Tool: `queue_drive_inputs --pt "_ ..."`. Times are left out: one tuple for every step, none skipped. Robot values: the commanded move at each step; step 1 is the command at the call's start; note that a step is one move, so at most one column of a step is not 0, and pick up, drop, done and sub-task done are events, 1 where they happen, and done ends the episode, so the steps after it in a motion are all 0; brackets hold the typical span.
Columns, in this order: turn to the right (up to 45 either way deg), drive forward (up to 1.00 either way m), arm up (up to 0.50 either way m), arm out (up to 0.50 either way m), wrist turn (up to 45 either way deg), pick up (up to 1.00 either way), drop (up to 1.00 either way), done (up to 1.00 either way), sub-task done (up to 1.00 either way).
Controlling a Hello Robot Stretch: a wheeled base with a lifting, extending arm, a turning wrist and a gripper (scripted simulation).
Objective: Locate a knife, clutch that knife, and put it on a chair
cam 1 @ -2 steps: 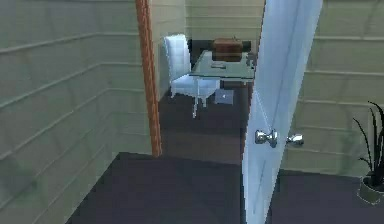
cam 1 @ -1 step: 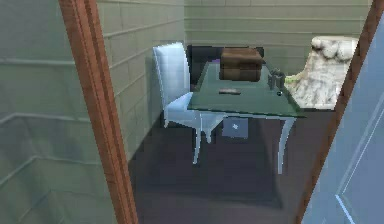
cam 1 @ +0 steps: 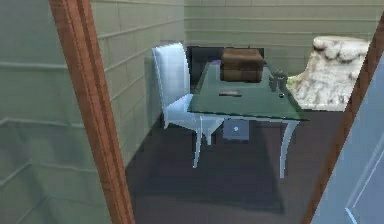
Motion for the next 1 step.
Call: queue_drive_inputs --pt "0.0 1.0 0.0 0.0 0.0 0.0 0.0 0.0 0.0"
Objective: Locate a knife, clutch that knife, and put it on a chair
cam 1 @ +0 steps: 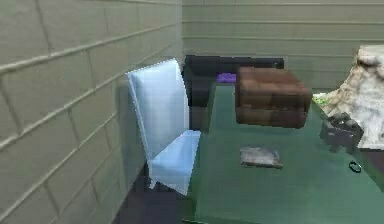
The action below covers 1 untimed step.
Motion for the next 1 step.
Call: queue_drive_inputs --pt "45.0 0.0 0.0 0.0 0.0 0.0 0.0 0.0 0.0"
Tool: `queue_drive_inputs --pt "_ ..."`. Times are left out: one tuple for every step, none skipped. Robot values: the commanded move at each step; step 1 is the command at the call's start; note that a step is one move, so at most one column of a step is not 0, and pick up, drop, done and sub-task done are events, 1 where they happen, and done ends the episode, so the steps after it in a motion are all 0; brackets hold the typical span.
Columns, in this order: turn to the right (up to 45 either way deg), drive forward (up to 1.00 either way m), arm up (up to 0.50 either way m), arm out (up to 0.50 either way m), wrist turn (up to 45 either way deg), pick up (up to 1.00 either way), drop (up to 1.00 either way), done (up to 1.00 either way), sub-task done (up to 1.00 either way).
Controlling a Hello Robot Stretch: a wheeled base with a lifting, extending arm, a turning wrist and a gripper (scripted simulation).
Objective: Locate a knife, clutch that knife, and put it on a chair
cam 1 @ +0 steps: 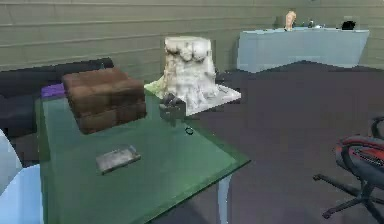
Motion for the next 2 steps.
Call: queue_drive_inputs --pt "42.0 0.0 0.0 0.0 0.0 0.0 0.0 0.0 0.0" --pt "0.0 0.95 0.0 0.0 0.0 0.0 0.0 0.0 0.0"
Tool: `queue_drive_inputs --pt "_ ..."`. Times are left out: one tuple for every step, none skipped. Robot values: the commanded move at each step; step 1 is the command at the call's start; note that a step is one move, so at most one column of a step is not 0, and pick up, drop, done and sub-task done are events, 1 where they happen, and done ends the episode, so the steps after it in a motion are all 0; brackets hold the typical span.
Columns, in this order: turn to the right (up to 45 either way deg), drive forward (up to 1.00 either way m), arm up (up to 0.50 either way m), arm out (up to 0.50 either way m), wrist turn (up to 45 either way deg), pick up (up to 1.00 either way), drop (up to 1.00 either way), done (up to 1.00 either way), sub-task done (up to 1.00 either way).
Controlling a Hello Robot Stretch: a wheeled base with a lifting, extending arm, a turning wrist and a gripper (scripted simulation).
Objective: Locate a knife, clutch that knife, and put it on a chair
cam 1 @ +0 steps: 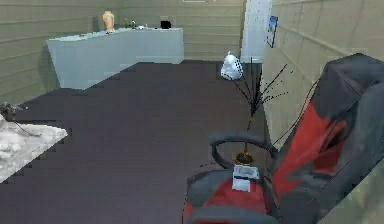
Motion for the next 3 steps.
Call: queue_drive_inputs --pt "-24.0 0.0 0.0 0.0 0.0 0.0 0.0 0.0 0.0" --pt "0.0 0.95 0.0 0.0 0.0 0.0 0.0 0.0 0.0" --pt "6.0 0.0 0.0 0.0 0.0 0.0 0.0 0.0 0.0"
